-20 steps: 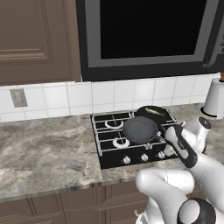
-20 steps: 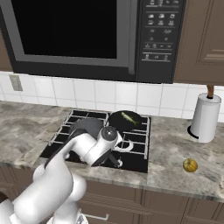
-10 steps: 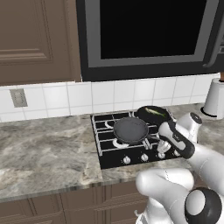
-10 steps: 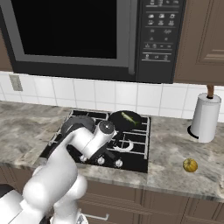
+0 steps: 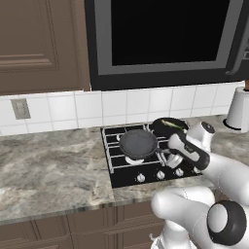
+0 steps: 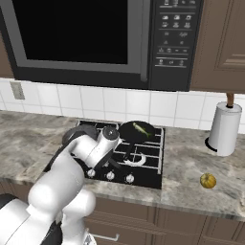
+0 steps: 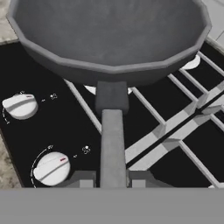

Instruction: Place both pans onto different burners. Then place the squash and the fish on different pans.

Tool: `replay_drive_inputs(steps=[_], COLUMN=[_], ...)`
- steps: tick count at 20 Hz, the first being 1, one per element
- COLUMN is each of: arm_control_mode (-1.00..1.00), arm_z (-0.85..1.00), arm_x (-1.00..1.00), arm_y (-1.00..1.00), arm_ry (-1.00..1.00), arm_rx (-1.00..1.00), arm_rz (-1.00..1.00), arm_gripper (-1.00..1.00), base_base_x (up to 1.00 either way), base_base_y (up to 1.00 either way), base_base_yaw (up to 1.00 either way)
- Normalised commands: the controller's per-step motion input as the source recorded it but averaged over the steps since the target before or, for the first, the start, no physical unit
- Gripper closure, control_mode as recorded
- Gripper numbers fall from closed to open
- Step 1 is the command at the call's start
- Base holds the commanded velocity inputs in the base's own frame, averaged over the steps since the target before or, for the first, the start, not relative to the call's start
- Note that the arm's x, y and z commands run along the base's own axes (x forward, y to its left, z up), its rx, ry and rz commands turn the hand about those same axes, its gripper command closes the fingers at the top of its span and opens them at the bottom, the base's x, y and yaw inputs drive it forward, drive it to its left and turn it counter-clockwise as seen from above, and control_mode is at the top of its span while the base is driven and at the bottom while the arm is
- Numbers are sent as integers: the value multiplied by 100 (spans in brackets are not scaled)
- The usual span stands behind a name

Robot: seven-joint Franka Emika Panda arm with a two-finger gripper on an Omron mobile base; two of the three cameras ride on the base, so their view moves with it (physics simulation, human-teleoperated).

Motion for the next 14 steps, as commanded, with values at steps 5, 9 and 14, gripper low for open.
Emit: replay_drive_inputs(steps=[5,9,14], arm_control_mode=[-100,-100,-100], arm_z=[-19,-21,-21], arm_x=[0,0,0], arm_y=[14,11,9], arm_ry=[2,4,4], arm_rx=[-8,-10,-9], arm_rz=[0,0,-2], arm_gripper=[100,100,100], base_base_x=[0,0,0], base_base_y=[0,0,0], base_base_yaw=[0,0,0])
